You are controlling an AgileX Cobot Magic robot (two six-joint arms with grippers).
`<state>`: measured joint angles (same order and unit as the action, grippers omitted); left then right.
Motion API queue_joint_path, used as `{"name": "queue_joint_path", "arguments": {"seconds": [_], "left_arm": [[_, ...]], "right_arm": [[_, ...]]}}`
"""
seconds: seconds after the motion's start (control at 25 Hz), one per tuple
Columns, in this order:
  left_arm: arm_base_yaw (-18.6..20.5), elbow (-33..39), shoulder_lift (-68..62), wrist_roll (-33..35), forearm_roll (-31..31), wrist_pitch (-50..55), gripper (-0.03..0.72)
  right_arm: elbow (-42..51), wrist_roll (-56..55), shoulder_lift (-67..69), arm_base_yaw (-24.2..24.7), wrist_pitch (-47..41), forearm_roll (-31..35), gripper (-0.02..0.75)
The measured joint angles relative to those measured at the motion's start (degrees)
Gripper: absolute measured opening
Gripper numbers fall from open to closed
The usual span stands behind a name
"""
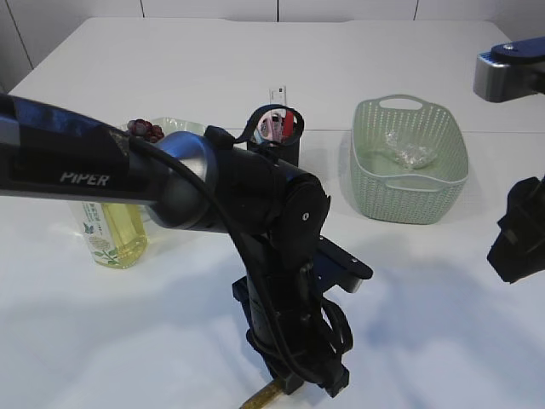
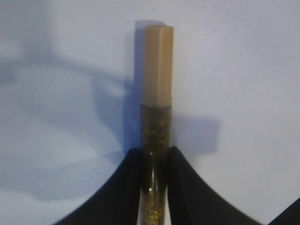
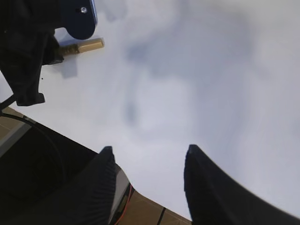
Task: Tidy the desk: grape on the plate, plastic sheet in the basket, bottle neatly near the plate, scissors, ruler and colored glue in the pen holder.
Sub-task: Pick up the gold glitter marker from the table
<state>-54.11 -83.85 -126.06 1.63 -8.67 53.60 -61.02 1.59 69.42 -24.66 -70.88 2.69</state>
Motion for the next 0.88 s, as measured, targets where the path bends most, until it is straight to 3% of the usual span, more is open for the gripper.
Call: {"name": "queue_joint_path", "arguments": {"seconds": [0.16,0.52,0.88], "left_arm": [[0.0,-0.1,-0.1,0.1,0.0,-0.1,0.092],[0.0,0.0,-0.1,0.1,-0.5,-0.3,0.088],[0.0,10.6,10.4,0.1,-2.0,-6.7,0.086]], "right_arm": [[0.0,0.0,0.0,0.0,0.0,-0.3,0.381],[0.0,0.0,0.0,0.0,0.0,-0.3,0.381],[0.0,0.1,0.0,0.0,0.0,-0.3,0.381]]}}
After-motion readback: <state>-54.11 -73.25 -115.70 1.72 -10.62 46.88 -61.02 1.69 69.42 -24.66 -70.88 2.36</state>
